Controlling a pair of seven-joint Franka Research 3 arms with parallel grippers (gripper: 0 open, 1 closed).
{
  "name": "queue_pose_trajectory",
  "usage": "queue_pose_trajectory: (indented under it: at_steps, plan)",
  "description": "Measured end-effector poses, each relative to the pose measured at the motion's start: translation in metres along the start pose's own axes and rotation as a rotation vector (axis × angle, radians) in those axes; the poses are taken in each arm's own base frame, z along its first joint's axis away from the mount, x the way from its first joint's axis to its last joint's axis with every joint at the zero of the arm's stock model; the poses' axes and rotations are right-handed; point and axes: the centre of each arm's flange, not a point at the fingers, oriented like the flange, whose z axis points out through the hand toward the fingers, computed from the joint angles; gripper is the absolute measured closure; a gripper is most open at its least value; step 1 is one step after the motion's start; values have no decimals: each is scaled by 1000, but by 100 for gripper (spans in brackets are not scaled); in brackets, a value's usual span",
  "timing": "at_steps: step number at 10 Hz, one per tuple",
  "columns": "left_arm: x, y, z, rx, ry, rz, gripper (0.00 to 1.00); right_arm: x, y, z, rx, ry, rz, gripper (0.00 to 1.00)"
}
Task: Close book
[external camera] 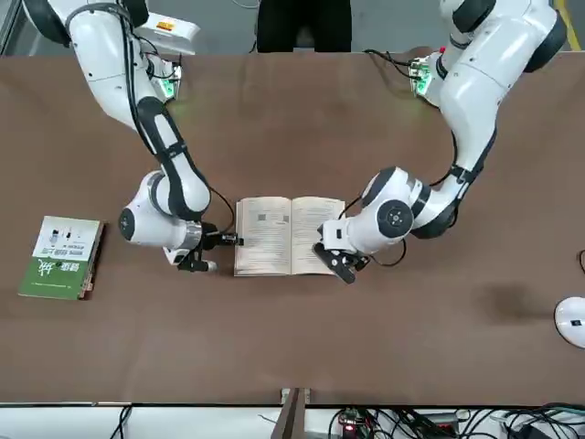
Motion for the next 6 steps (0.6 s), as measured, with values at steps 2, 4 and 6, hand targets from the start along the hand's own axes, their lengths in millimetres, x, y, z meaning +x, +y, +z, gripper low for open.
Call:
queue_pose_trajectory:
  at_steps: [2, 4, 6]
  plan:
    - [2, 2, 9, -6, 0, 24, 0, 0, 2, 2, -3, 1, 1, 99]
    - [5, 2, 16, -11, 0, 67, 0, 0, 1, 2, -4, 3, -1, 99]
    - [8, 1, 20, -14, 4, 114, 0, 0, 1, 3, -7, 8, -2, 99]
